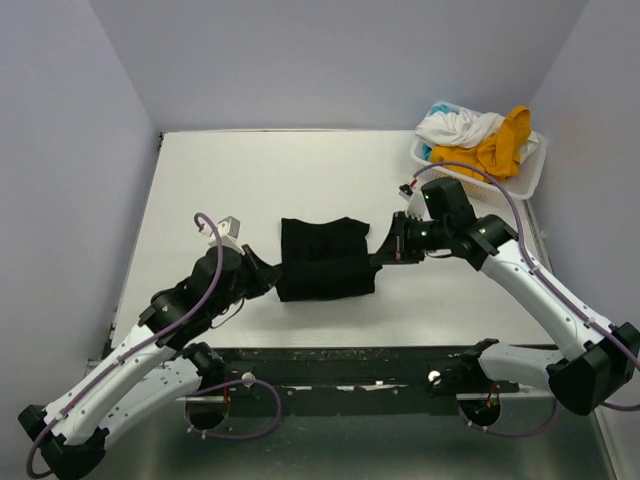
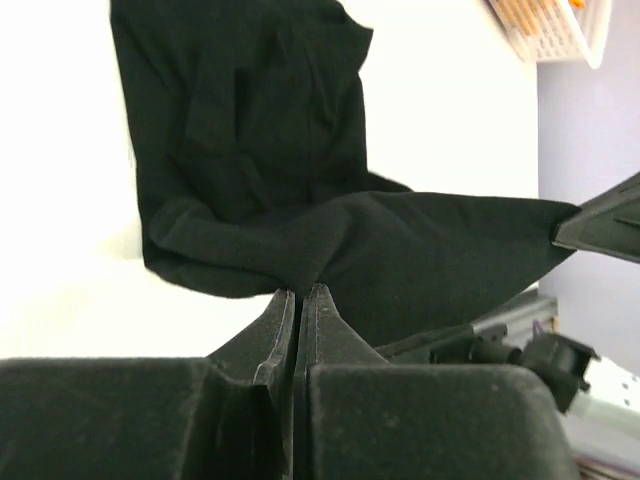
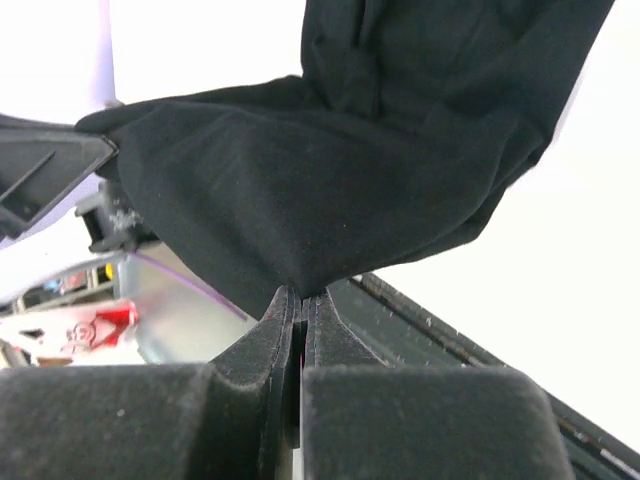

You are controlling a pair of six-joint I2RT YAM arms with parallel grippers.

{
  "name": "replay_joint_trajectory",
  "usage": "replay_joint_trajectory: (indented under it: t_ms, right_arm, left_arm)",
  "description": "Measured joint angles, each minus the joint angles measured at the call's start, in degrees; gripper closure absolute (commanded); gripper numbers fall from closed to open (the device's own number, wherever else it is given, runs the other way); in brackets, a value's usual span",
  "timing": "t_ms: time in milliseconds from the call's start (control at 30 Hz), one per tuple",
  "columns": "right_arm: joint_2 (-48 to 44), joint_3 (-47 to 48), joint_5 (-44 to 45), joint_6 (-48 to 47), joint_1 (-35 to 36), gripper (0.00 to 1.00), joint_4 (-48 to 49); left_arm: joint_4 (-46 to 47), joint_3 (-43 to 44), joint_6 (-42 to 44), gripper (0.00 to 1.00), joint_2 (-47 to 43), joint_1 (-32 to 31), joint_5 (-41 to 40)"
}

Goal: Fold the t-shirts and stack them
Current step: Fold the long partially folded tshirt into a neat square

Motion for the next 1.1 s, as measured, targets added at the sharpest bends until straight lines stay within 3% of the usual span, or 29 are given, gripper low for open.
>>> replay_joint_trajectory:
  t_ms: [167, 367, 1100]
  right_arm:
    - [4.55, 2.19, 5.88, 0.00, -0.02, 0.99, 4.15]
    - [10.80, 3.93, 11.85, -0.13, -0.11, 0.99, 9.01]
    - [31.76, 10.56, 29.42, -2.78, -4.87, 0.98, 24.28]
  left_arm:
    - [4.94, 3.58, 2.19, 1.00, 8.61, 4.11, -1.68]
    - [13.03, 4.85, 4.70, 1.00, 19.32, 14.08, 3.74]
    - [17.64, 28.06, 11.56, 1.00, 56.87, 21.00, 7.45]
